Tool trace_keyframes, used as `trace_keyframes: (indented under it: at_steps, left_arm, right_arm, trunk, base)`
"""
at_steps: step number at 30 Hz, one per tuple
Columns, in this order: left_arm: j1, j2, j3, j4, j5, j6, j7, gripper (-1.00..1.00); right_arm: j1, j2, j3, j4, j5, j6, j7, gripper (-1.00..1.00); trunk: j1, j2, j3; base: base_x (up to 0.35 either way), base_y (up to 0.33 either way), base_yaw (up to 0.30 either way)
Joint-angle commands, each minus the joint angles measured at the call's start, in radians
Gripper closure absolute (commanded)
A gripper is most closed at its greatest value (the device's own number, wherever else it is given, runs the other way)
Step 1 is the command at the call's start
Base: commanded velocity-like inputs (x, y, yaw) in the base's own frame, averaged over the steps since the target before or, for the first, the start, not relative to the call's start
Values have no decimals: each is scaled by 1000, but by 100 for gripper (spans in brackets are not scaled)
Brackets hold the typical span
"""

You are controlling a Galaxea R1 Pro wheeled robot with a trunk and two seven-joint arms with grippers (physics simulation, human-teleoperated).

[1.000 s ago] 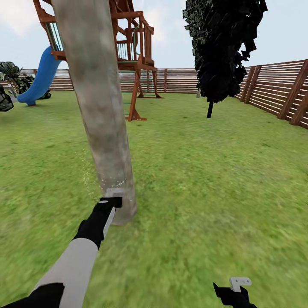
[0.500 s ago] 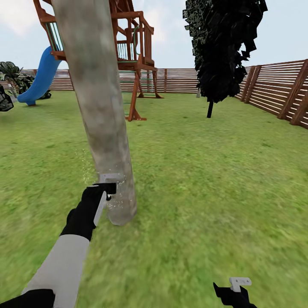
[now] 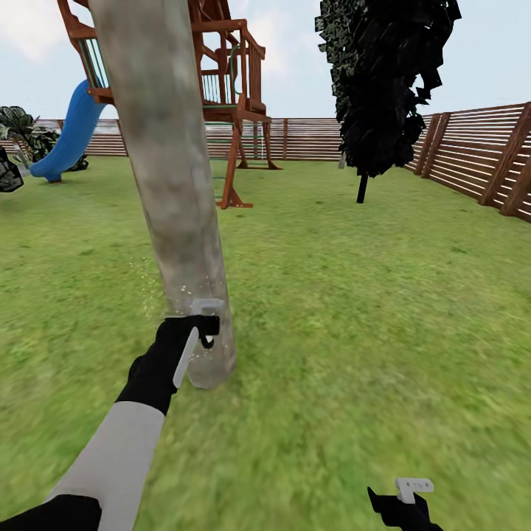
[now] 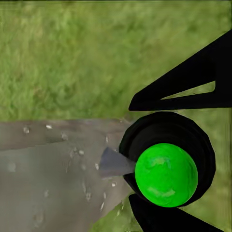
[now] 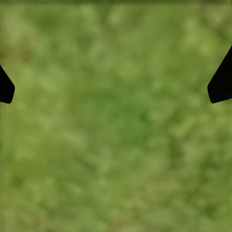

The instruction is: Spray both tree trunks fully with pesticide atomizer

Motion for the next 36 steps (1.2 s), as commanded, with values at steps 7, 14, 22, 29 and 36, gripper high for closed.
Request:
trace_keyframes:
  at_steps: [7,14,22,29,36]
  left_arm:
    - [0,85,128,-65,-4,15,-1,100]
    - [-5,47,123,-94,-2,45,-1,100]
    - [-36,62,129,-149,-6,132,-2,100]
    - [6,108,128,49,-5,-71,-3,100]
    - [33,108,129,445,-12,-451,7,100]
  right_arm:
    - [0,0,0,0,0,0,0,-100]
    - [0,0,0,0,0,0,0,-100]
    - [0,0,0,0,0,0,0,-100]
    - [0,0,0,0,0,0,0,-100]
    - [0,1,0,2,0,0,0,-100]
  trunk:
    - [0,0,0]
    - [0,0,0]
    - [0,0,0]
    - [0,0,0]
    - [0,0,0]
  base:
    - [0,0,0]
    - [0,0,0]
    - [0,0,0]
    - [0,0,0]
    - [0,0,0]
